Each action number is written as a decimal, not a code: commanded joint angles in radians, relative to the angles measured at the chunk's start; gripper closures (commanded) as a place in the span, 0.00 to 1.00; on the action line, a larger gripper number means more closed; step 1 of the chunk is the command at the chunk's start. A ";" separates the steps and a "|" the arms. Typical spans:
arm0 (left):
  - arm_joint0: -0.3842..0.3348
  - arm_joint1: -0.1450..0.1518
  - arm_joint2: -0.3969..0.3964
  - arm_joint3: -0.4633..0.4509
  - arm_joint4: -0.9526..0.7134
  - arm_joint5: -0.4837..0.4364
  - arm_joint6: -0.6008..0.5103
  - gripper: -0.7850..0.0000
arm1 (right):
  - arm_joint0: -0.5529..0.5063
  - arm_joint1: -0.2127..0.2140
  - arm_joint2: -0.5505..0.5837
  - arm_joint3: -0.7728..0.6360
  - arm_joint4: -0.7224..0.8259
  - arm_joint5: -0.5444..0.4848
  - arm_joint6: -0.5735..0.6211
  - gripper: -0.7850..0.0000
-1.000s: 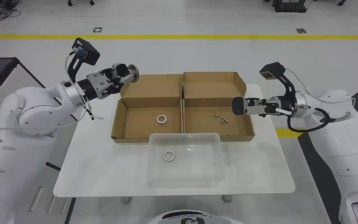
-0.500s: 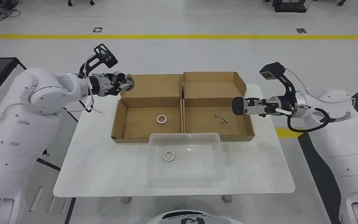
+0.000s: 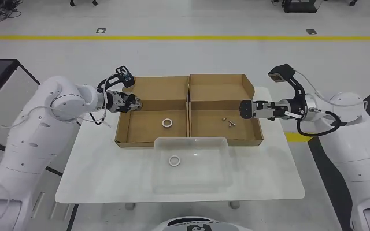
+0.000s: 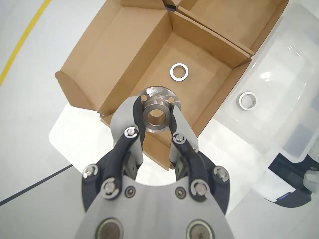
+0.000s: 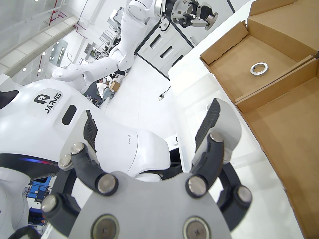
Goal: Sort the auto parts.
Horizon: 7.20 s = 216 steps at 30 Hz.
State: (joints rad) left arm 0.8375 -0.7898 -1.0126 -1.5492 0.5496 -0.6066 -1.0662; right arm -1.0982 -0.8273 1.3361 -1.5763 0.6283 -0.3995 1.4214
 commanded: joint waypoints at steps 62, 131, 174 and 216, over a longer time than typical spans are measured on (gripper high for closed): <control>-0.371 -0.428 0.639 0.839 0.201 -0.223 0.213 1.00 | 0.000 0.000 0.000 0.000 0.000 0.000 0.000 0.00; -0.460 0.009 0.608 -0.167 -0.334 -0.042 -0.096 0.00 | 0.000 0.000 0.000 0.000 0.000 0.000 0.000 0.00; -0.397 -0.178 0.815 -0.382 -0.154 0.220 -0.272 0.00 | 0.000 0.000 0.000 0.000 0.000 0.000 0.000 0.00; -0.232 -0.300 0.843 -0.138 0.210 0.189 -0.320 0.73 | 0.000 0.000 0.000 0.000 0.000 0.000 0.000 0.00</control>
State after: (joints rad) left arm 0.6042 -1.0867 -0.1701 -1.6927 0.7465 -0.4209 -1.3836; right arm -1.0982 -0.8273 1.3361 -1.5763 0.6283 -0.3995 1.4214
